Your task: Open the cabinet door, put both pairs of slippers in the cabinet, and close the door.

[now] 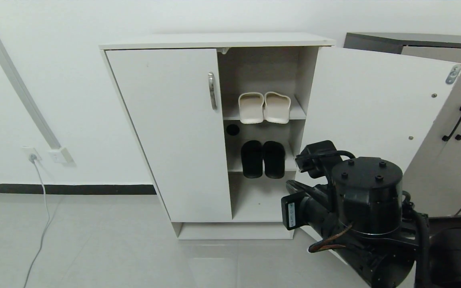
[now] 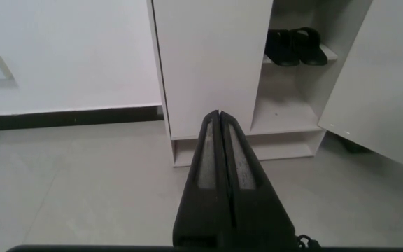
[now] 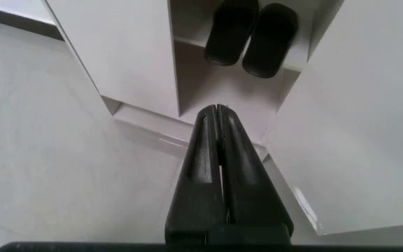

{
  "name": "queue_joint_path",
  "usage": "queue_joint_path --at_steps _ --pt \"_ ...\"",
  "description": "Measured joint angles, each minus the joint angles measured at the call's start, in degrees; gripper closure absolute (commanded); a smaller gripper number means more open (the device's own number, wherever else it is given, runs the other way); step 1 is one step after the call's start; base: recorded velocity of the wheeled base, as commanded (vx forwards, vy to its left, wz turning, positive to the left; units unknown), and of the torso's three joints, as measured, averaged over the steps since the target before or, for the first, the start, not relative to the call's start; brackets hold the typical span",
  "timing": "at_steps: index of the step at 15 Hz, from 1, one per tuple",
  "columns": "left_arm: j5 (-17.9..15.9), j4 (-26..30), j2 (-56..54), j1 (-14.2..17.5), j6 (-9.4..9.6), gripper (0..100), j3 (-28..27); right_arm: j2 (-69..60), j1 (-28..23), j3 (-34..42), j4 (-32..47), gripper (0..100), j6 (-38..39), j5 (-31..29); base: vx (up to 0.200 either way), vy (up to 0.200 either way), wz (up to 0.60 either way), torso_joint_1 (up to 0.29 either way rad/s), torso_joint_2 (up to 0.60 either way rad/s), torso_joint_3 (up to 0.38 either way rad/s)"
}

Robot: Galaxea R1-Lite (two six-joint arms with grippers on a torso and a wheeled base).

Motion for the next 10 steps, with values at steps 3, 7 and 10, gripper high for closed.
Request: queue_joint_path --at_steps 3,7,10 --pt "0.00 -0.01 0.00 -0.02 0.00 100 0.00 0.48 -0.33 -0.01 0.06 100 -0.66 -0.22 0.000 0.000 0.00 0.002 -0.09 -0.111" --pt "0.05 0.00 0.00 -0.02 -0.02 100 0.02 0.80 -0.72 -0.06 0.04 100 -0.68 -0.33 0.000 0.000 0.00 0.027 -0.33 -0.359" --pt "0.05 -0.01 0.00 -0.06 0.00 100 -0.02 0.83 -0.56 0.00 0.00 100 -0.71 -0.33 0.000 0.000 0.00 0.051 -0.49 -0.365"
